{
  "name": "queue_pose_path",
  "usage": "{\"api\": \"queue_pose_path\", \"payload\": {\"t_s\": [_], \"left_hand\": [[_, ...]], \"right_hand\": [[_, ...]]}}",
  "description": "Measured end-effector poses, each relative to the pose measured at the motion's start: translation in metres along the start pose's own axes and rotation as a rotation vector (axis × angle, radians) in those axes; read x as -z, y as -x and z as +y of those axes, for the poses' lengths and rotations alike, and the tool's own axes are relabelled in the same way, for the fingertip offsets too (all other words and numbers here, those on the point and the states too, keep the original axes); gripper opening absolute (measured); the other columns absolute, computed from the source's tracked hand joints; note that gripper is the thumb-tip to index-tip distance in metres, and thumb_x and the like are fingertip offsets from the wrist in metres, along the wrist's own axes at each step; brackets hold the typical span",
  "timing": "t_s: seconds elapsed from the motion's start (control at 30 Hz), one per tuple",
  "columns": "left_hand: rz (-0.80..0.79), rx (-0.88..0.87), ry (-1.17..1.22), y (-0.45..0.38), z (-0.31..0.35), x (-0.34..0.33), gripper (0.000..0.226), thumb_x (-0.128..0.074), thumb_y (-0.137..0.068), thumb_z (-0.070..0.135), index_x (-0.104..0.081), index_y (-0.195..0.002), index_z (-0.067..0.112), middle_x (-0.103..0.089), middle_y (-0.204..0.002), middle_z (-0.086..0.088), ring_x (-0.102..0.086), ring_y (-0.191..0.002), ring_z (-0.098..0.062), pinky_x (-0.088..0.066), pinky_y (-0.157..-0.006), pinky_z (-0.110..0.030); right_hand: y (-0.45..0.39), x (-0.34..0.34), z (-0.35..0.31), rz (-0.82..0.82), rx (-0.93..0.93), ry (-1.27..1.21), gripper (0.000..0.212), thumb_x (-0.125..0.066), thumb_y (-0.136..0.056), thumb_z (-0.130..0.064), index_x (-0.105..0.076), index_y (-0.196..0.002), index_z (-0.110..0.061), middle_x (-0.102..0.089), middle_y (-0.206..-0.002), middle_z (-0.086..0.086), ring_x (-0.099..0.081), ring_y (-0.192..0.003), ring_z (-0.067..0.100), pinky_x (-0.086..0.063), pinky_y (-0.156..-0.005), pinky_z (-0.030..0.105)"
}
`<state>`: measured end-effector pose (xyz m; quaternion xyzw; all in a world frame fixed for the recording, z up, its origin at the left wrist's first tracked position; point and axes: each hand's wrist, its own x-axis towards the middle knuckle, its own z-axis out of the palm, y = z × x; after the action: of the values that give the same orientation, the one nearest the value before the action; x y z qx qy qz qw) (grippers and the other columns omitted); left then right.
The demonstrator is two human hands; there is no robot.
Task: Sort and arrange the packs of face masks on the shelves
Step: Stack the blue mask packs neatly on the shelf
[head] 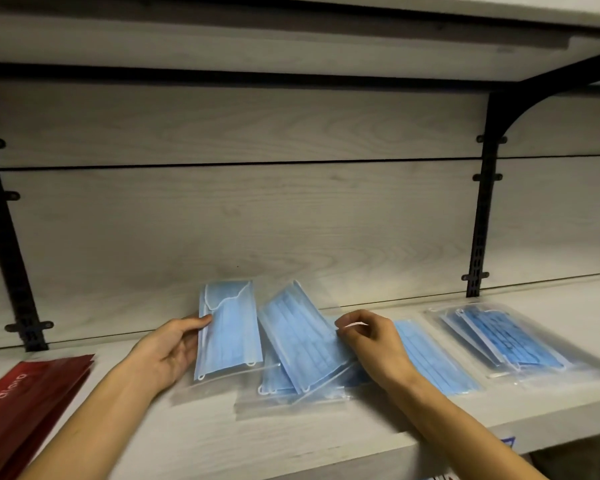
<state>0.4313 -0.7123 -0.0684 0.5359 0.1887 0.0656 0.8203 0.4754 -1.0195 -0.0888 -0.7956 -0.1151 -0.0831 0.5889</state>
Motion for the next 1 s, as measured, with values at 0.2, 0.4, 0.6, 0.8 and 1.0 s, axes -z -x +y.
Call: {"api": "queue_pose_path", "payload": {"t_s": [0.2, 0.4, 0.6, 0.8, 1.0], "left_hand": [[0.001, -0.006, 0.073, 0.003, 0.007, 0.007, 0.022, -0.065, -0.090, 0.001, -0.068, -0.111, -0.002, -0.077, -0.083, -0.013, -0.076, -0.065, -0.020, -0.060, -0.068, -0.040], [-0.044, 0.045, -0.010, 0.010, -0.002, -0.005, 0.027, -0.063, -0.086, -0.003, -0.066, -0.113, -0.006, -0.077, -0.091, -0.019, -0.076, -0.070, -0.025, -0.059, -0.070, -0.045], [-0.161, 0.029, -0.217, 0.017, -0.020, -0.027, 0.028, -0.065, -0.092, 0.006, -0.067, -0.117, -0.005, -0.073, -0.112, -0.021, -0.075, -0.091, -0.027, -0.060, -0.084, -0.041], [-0.257, 0.000, -0.240, 0.022, -0.017, -0.031, 0.047, -0.075, -0.080, 0.016, -0.067, -0.123, 0.000, -0.070, -0.121, -0.019, -0.065, -0.118, -0.032, -0.047, -0.108, -0.049], [-0.232, 0.005, -0.264, 0.015, -0.021, -0.031, 0.033, -0.063, -0.088, -0.002, -0.067, -0.121, -0.001, -0.070, -0.120, -0.022, -0.068, -0.111, -0.033, -0.060, -0.087, -0.041]], "right_hand": [[0.006, 0.003, -0.008, -0.090, -0.112, -0.172, 0.018, -0.062, -0.095, -0.008, -0.074, -0.095, -0.021, -0.076, -0.090, 0.002, -0.070, -0.079, 0.017, -0.058, -0.060, 0.031], [0.006, 0.001, -0.012, -0.128, -0.275, -0.347, 0.020, -0.069, -0.090, -0.011, -0.069, -0.108, -0.020, -0.077, -0.099, 0.007, -0.067, -0.074, 0.024, -0.050, -0.052, 0.026], [0.010, -0.005, -0.015, -0.248, -0.306, -0.445, 0.049, -0.081, -0.073, -0.013, -0.058, -0.116, -0.011, -0.073, -0.085, 0.021, -0.064, -0.069, 0.025, -0.052, -0.064, 0.035], [0.011, -0.009, -0.019, -0.378, -0.308, -0.565, 0.042, -0.049, -0.090, 0.016, -0.051, -0.125, -0.007, -0.077, -0.108, 0.007, -0.071, -0.076, 0.022, -0.058, -0.066, 0.030], [0.016, -0.020, -0.023, -0.398, -0.139, -0.291, 0.046, -0.056, -0.092, 0.012, -0.055, -0.132, -0.010, -0.072, -0.108, -0.002, -0.072, -0.085, 0.005, -0.057, -0.071, 0.019]]}}
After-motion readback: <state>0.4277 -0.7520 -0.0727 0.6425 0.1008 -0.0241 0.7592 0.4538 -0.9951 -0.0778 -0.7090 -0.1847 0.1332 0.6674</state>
